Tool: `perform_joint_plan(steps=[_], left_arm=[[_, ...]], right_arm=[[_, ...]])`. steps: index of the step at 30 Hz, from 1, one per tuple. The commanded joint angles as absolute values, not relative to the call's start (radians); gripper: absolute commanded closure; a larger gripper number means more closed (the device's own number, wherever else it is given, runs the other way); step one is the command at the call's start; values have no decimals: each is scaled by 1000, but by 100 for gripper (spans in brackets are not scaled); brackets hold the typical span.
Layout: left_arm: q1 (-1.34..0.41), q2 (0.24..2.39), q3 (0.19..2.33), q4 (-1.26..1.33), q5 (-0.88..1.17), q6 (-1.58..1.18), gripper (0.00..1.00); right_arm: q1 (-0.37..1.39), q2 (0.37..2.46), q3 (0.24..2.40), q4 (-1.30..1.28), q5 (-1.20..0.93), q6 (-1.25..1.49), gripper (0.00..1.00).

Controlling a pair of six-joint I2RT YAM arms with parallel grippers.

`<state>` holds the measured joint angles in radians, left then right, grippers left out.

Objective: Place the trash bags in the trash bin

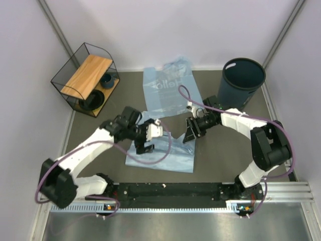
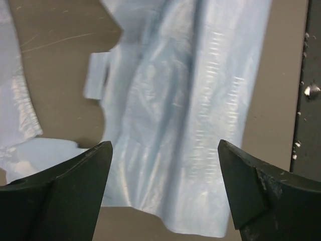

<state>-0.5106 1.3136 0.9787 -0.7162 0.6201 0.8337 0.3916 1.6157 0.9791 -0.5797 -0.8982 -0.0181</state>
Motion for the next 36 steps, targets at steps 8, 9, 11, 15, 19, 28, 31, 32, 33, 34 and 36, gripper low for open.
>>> perform_joint_plan(steps=[8, 9, 11, 15, 19, 28, 31, 32, 33, 34, 36], left_arm=[[-1001, 910, 454, -226, 126, 742, 28], [-1020, 934, 450, -215, 108, 738, 28], [-1063, 963, 451, -219, 89, 741, 28], [-1113, 1031, 431, -189, 100, 762, 29], [-1152, 1066, 429, -215, 123, 790, 30], [-1158, 1221, 506, -287, 42, 720, 59], [-1160, 1201, 525, -299, 46, 698, 92], [-1158, 1189, 532, -316, 58, 696, 96], [-1158, 1166, 554, -354, 77, 698, 100], [-1160, 1151, 566, -376, 118, 690, 100], [-1157, 1100, 612, -414, 158, 655, 100]], right_arm=[[570, 1680, 1111, -479, -795, 26, 62], [580, 1689, 1115, -476, -792, 28, 62], [600, 1719, 1127, -468, -779, 26, 61], [626, 1792, 1169, -463, -758, 28, 62], [640, 1853, 1192, -463, -739, 29, 62], [676, 1871, 1166, -463, -726, 6, 62], [678, 1867, 1158, -463, -730, 5, 62], [678, 1862, 1155, -463, -733, 5, 62], [680, 1858, 1151, -465, -736, 6, 62], [681, 1853, 1149, -462, -742, -23, 62], [684, 1845, 1144, -468, -750, -25, 62]])
